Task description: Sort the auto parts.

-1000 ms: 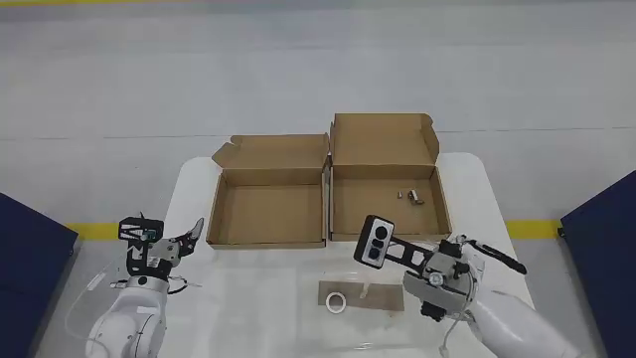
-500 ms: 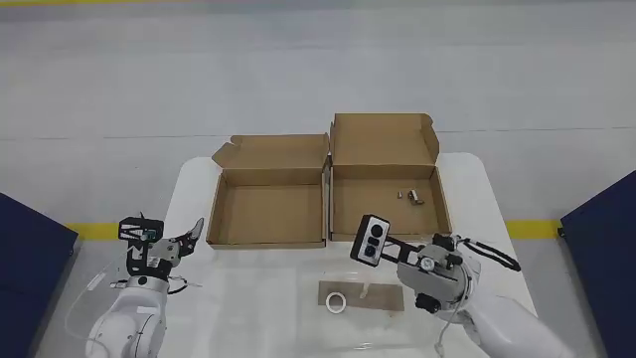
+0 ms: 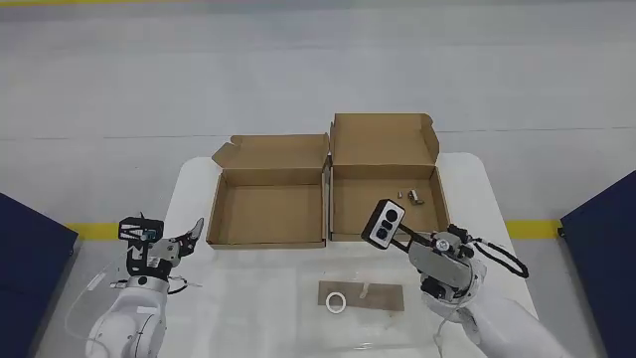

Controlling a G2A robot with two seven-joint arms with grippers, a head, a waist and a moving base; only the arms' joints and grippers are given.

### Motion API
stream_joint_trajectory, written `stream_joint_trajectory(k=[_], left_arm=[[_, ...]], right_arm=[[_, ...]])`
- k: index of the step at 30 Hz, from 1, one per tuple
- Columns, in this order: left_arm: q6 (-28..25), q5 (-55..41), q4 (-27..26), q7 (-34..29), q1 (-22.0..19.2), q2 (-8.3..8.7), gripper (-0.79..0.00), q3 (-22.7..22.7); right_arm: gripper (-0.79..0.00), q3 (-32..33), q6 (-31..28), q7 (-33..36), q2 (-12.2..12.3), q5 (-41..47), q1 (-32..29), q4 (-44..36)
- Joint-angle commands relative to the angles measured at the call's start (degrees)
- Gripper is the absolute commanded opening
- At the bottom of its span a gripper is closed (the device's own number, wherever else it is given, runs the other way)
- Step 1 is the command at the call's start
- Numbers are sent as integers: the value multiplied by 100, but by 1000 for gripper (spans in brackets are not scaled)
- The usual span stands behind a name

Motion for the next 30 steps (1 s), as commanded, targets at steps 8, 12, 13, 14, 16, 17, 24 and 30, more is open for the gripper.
stream_joint_trajectory(k=[8,12,13,14,16,17,24,30], left_arm=[[0,0,0,0,0,0,0,0],[0,0,0,0,0,0,0,0],[0,0,0,0,0,0,0,0],[0,0,0,0,0,0,0,0],[0,0,0,0,0,0,0,0],[0,0,0,0,0,0,0,0],[0,0,0,0,0,0,0,0],[0,0,0,0,0,0,0,0]], right_arm=[[-785,73,-132,112,-46,-119,-2,57],[-785,100,-192,5,-53,-209,-3,9],[-785,124,-246,-46,-64,-242,-29,-32],[-785,143,-271,-70,-75,-253,-57,-51],[-785,223,-390,-91,-93,-372,-83,-29],[-785,247,-415,-99,-102,-420,-105,-21],[-785,424,-502,-238,-148,-919,-205,54],[-785,485,-472,-229,-205,-1038,-272,65]])
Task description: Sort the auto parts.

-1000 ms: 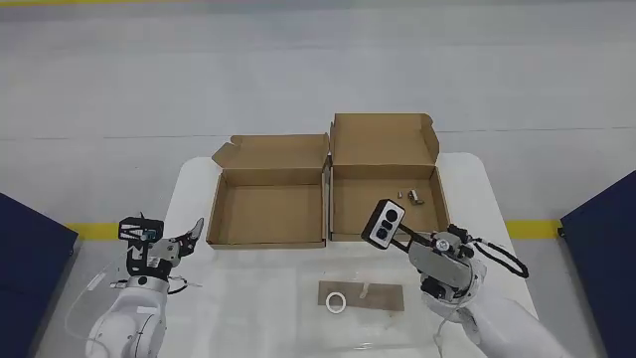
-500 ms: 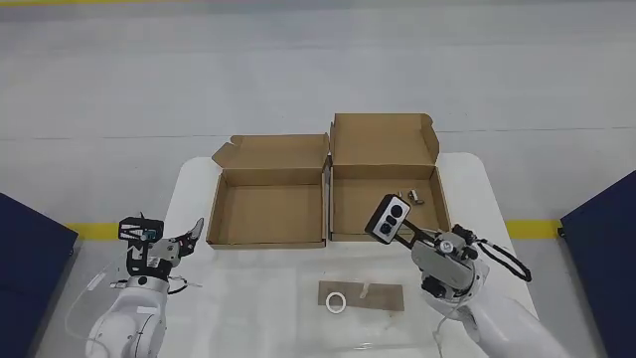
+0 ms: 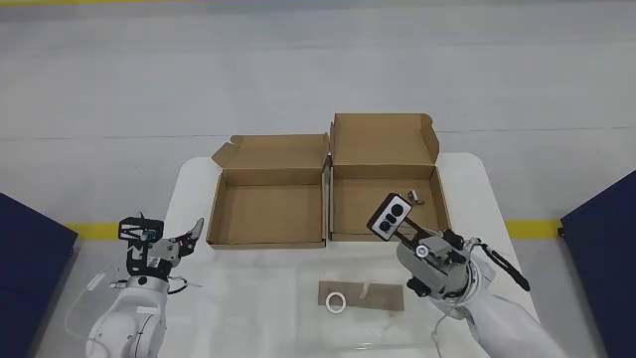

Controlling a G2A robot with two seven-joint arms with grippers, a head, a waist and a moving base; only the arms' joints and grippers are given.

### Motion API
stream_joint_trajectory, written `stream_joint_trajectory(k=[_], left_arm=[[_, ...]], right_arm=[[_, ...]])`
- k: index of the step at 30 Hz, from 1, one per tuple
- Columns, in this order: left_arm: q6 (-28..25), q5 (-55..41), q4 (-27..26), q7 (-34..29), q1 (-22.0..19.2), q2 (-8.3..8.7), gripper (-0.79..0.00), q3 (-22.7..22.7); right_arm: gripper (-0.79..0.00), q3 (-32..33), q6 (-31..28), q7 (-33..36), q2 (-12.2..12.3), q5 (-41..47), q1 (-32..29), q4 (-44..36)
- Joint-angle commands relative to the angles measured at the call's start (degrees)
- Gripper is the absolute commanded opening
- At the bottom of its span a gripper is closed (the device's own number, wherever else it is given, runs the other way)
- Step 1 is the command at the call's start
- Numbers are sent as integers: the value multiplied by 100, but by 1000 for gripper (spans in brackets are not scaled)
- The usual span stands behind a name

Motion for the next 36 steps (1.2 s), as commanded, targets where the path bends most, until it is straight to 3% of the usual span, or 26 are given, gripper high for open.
stream_joint_trajectory(k=[1,18,36], left_arm=[[0,0,0,0,0,0,0,0],[0,0,0,0,0,0,0,0],[0,0,0,0,0,0,0,0]], right_arm=[[-785,27,-3,-8,-20,-37,-16,4],[-785,-10,602,253,-207,255,-63,1],[-785,132,719,135,-362,29,-108,25]])
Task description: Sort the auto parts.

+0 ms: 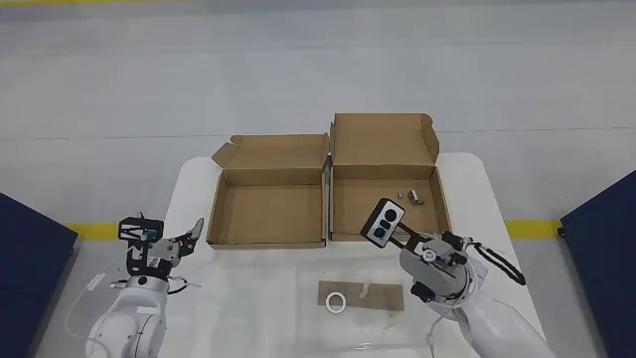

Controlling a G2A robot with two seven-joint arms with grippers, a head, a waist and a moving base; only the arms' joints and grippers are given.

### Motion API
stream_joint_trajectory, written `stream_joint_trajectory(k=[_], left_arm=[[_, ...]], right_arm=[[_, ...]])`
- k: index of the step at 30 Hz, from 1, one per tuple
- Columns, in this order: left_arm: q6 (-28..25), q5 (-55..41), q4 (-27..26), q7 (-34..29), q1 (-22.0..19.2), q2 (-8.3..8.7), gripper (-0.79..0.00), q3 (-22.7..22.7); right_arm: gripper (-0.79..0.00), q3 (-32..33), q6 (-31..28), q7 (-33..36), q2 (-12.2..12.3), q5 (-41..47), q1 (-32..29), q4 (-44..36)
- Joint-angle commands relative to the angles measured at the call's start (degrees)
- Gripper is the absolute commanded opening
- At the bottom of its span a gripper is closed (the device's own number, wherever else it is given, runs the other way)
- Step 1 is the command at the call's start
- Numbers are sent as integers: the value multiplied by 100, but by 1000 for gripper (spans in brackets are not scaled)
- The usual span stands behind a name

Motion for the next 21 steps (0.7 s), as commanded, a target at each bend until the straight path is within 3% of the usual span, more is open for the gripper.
stream_joint_trajectory(k=[1,21], left_arm=[[0,0,0,0,0,0,0,0],[0,0,0,0,0,0,0,0]], right_arm=[[-785,15,34,17,-15,-8,-12,-9],[-785,45,25,81,-28,-40,-1,-8]])
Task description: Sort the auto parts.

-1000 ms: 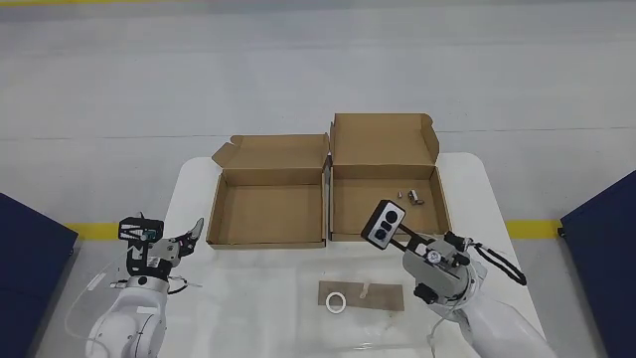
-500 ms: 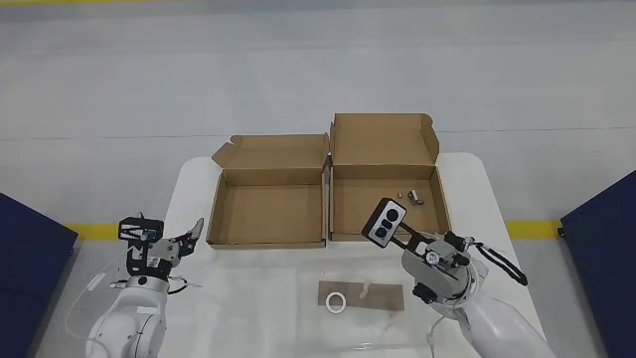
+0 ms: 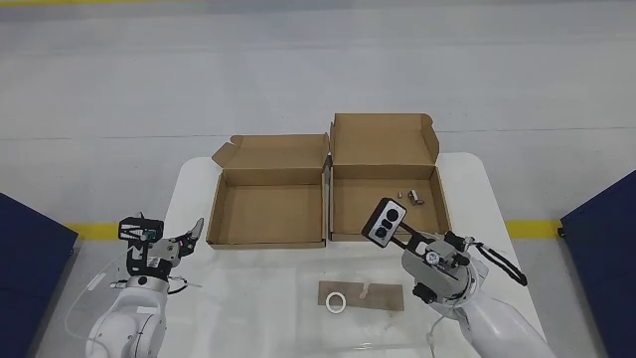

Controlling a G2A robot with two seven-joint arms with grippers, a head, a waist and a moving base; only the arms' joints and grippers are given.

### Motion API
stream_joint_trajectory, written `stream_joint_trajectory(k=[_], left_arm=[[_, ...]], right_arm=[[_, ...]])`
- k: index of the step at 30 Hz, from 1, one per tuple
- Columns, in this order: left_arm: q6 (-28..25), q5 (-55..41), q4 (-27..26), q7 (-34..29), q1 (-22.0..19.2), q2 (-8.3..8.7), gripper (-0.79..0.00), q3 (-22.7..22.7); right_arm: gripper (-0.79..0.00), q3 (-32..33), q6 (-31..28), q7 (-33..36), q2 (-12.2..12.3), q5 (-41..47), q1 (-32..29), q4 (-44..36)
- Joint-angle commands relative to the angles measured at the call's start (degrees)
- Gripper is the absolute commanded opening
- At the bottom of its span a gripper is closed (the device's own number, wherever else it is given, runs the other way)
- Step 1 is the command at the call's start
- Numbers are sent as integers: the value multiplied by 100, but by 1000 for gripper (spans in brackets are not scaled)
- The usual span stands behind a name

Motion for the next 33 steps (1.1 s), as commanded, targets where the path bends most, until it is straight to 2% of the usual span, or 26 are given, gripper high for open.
stream_joint_trajectory(k=[1,4,8,14,20,29,30,33], left_arm=[[0,0,0,0,0,0,0,0],[0,0,0,0,0,0,0,0],[0,0,0,0,0,0,0,0],[0,0,0,0,0,0,0,0],[0,0,0,0,0,0,0,0],[0,0,0,0,0,0,0,0],[0,0,0,0,0,0,0,0],[0,0,0,0,0,0,0,0]], right_arm=[[-785,11,-19,-41,0,-29,2,-6],[-785,183,-59,-137,10,-227,-66,-40],[-785,718,-53,-132,95,-860,-240,107],[-785,1764,-76,-154,286,-2257,-683,195],[-785,2697,-373,-139,448,-3701,-1165,139],[-785,2749,-439,-194,456,-3848,-1182,113],[-785,2798,-527,-498,480,-4468,-1136,-23],[-785,2932,-546,-1036,529,-5517,-1077,-103]])
